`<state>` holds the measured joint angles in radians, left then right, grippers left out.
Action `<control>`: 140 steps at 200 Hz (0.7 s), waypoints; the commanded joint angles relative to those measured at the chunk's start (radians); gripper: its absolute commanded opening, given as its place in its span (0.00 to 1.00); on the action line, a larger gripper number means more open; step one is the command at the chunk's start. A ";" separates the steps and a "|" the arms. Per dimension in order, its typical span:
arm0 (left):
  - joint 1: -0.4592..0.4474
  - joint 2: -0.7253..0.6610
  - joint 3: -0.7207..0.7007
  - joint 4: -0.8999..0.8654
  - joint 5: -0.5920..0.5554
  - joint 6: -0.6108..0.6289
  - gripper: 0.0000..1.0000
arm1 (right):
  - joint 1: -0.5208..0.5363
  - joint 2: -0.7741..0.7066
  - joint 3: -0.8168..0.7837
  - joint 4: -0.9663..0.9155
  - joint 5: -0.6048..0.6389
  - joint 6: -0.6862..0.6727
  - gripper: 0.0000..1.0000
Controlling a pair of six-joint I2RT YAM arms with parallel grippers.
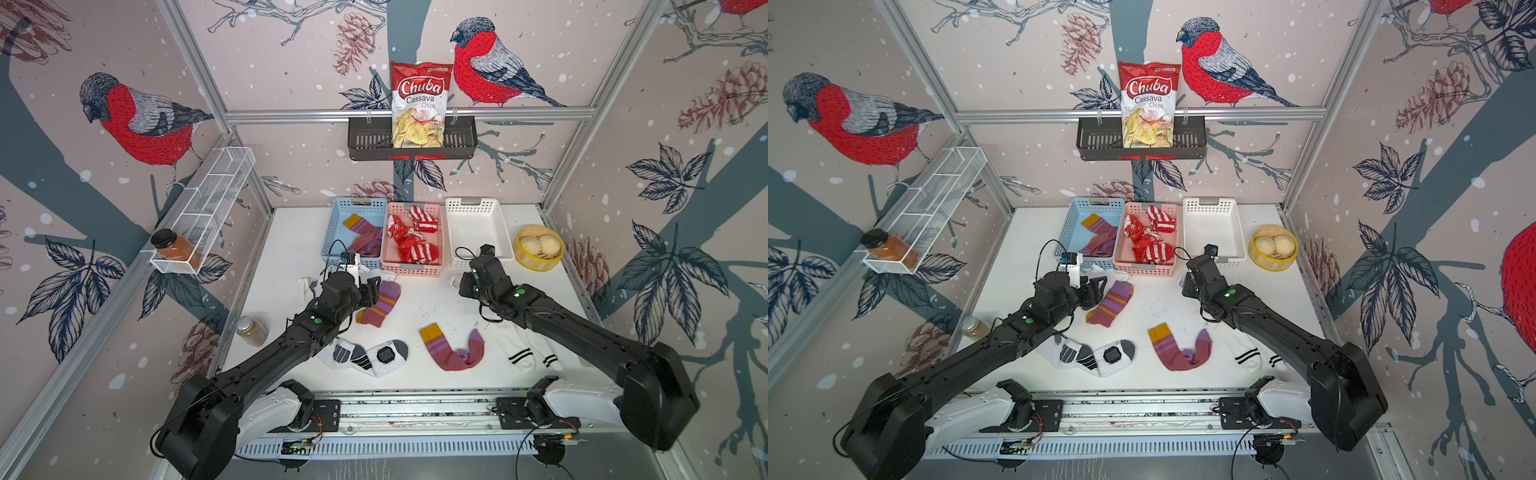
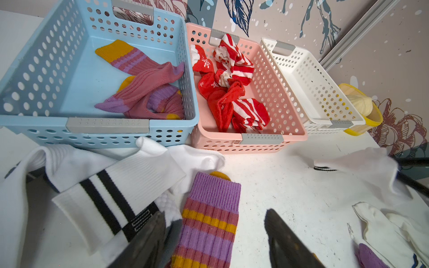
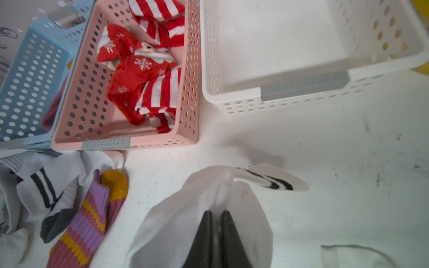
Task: Sort the socks into the basket by color
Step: Pick up the sock at the center of the board, then place the sock in the bin.
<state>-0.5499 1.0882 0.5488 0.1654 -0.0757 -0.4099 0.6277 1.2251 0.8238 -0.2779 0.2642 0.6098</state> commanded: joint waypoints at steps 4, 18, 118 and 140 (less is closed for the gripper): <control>0.000 -0.004 0.002 0.005 0.002 0.022 0.68 | -0.019 -0.030 0.049 -0.033 0.036 -0.043 0.12; 0.000 -0.003 0.001 0.004 0.003 0.021 0.68 | -0.036 -0.040 0.070 -0.018 0.039 -0.069 0.12; 0.000 0.001 0.001 0.009 0.011 0.018 0.68 | -0.275 0.152 0.345 0.094 -0.087 -0.218 0.09; -0.001 0.003 -0.001 0.013 0.013 0.016 0.68 | -0.324 0.268 0.428 0.128 -0.117 -0.236 0.08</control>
<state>-0.5499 1.0897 0.5488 0.1658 -0.0715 -0.3992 0.3408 1.4067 1.1851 -0.2237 0.1963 0.4171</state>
